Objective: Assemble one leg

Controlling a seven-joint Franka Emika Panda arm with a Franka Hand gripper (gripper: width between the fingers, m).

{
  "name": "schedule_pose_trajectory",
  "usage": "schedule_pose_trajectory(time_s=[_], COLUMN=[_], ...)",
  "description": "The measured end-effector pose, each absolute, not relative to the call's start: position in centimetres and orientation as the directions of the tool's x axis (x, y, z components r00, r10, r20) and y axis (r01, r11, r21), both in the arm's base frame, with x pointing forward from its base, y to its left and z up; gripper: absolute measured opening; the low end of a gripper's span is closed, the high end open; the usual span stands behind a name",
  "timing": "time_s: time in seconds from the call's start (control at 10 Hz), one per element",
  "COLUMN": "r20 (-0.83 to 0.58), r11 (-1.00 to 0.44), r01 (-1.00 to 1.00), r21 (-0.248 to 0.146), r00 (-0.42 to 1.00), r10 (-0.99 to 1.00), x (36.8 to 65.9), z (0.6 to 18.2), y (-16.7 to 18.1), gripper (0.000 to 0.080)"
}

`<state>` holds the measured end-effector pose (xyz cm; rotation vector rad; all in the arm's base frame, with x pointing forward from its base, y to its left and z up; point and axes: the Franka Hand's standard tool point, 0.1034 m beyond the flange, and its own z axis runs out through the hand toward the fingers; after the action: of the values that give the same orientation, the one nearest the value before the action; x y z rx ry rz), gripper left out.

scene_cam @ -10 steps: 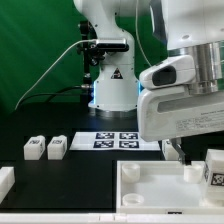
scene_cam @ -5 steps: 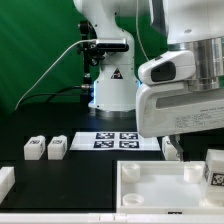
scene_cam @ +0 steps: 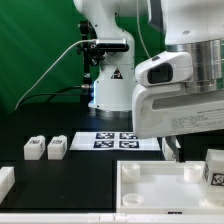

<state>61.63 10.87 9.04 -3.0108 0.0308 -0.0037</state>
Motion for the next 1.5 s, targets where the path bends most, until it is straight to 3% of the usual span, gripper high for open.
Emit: schedule_pose_trajectory(time_s=[0.5,0.6,0.7,0.8,0.9,1.1,1.3,1.4,1.5], r20=[-0.035,-0.035,-0.035,-0.035,-0.035,-0.041,-0.043,-0.103,-0.127], r11=[-0.987,-0.987,-0.987,-0.987,-0.987,-0.980,-0.763,-0.493,-0.351], r01=[-0.099,-0.099,-0.099,-0.099,-0.100,-0.152,-0.626,-0.854,-0.921], r21=[-0.128,-0.128,-0.128,-0.128,-0.128,-0.127,-0.160,-0.168,-0.169], r00=[0.995,0.995,0.995,0.995,0.995,0.988,0.777,0.512,0.373], r10=[-0.096,-0.096,-0.096,-0.096,-0.096,-0.147,-0.628,-0.853,-0.919], x=[62.58,62.57,62.57,62.57,62.57,62.55,62.11,62.20,62.39], z=[8.71,8.71,8.70,8.70,8.70,8.68,8.61,8.58,8.54], y=[10.82,10.82,10.82,10.83,10.82,10.84,10.97,11.13,11.40], gripper=[0.0649,0.0535,0.0535,0.0346,0.0292,0.0292,0.0292,0.0294,0.0294])
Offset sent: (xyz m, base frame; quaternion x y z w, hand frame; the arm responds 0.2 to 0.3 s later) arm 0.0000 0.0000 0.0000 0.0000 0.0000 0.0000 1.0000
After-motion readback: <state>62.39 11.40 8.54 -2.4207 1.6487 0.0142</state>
